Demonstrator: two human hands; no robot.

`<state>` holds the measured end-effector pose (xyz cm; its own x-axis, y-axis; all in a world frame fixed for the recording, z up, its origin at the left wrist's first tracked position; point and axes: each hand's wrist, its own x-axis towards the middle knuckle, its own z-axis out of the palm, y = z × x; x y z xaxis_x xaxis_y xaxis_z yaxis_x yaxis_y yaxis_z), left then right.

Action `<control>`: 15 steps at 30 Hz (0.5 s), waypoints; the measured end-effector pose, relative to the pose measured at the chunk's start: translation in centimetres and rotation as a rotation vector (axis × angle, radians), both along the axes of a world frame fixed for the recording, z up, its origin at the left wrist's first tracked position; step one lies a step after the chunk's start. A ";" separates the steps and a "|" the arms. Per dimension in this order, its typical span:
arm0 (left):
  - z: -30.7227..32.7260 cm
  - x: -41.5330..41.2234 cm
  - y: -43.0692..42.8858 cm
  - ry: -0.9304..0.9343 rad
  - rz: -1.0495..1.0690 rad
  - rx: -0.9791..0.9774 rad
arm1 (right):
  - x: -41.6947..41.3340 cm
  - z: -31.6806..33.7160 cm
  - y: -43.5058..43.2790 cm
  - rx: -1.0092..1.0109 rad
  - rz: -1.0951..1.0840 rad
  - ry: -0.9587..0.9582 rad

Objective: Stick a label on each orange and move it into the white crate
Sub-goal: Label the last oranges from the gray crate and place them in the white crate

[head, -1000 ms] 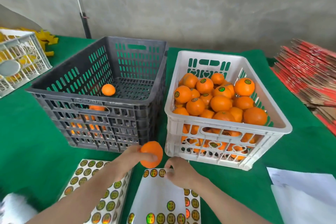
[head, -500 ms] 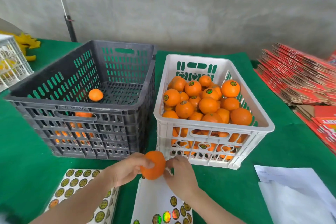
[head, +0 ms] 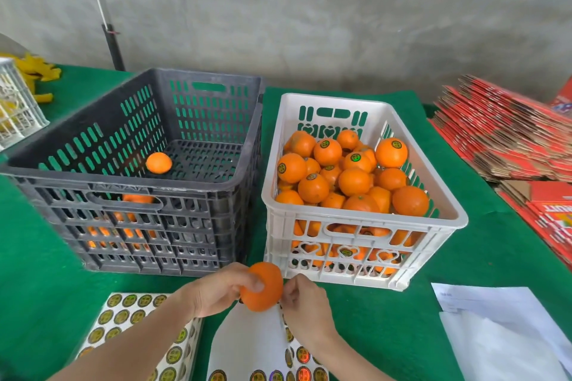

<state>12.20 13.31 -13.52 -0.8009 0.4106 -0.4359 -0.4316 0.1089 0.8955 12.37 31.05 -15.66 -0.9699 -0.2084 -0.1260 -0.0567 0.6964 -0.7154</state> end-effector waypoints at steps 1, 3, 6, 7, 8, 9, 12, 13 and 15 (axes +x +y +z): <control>-0.1 0.0 0.0 -0.010 -0.008 0.002 | 0.1 -0.1 0.0 -0.004 -0.001 -0.005; -0.4 -0.1 -0.2 -0.026 -0.023 0.000 | 0.3 -0.3 0.0 -0.030 -0.022 -0.019; -0.7 0.0 -0.8 -0.039 -0.012 -0.025 | 0.4 -0.1 0.5 -0.125 -0.070 -0.048; -0.8 0.0 -1.0 -0.042 0.002 -0.031 | 0.3 0.1 0.8 -0.131 -0.079 -0.045; -0.9 0.0 -1.2 -0.040 0.019 -0.030 | 0.2 0.4 1.1 -0.154 -0.090 -0.045; -0.9 0.0 -1.4 -0.032 0.039 -0.022 | 0.1 0.8 1.3 -0.201 -0.106 -0.057; -0.4 0.0 -1.6 -0.015 0.093 0.013 | -0.3 2.5 1.7 -0.389 -0.122 -0.096; -0.1 -0.1 -1.5 -0.015 0.110 0.052 | -0.4 3.3 1.7 -0.440 -0.103 -0.104; 0.4 0.0 -1.2 -0.044 0.150 0.212 | -0.5 4.9 1.7 -0.539 -0.041 -0.113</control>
<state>12.18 12.13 -13.11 -0.8418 0.3742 -0.3891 -0.4682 -0.1471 0.8713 11.86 32.73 -10.78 -0.9653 -0.2343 -0.1155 0.0604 0.2299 -0.9713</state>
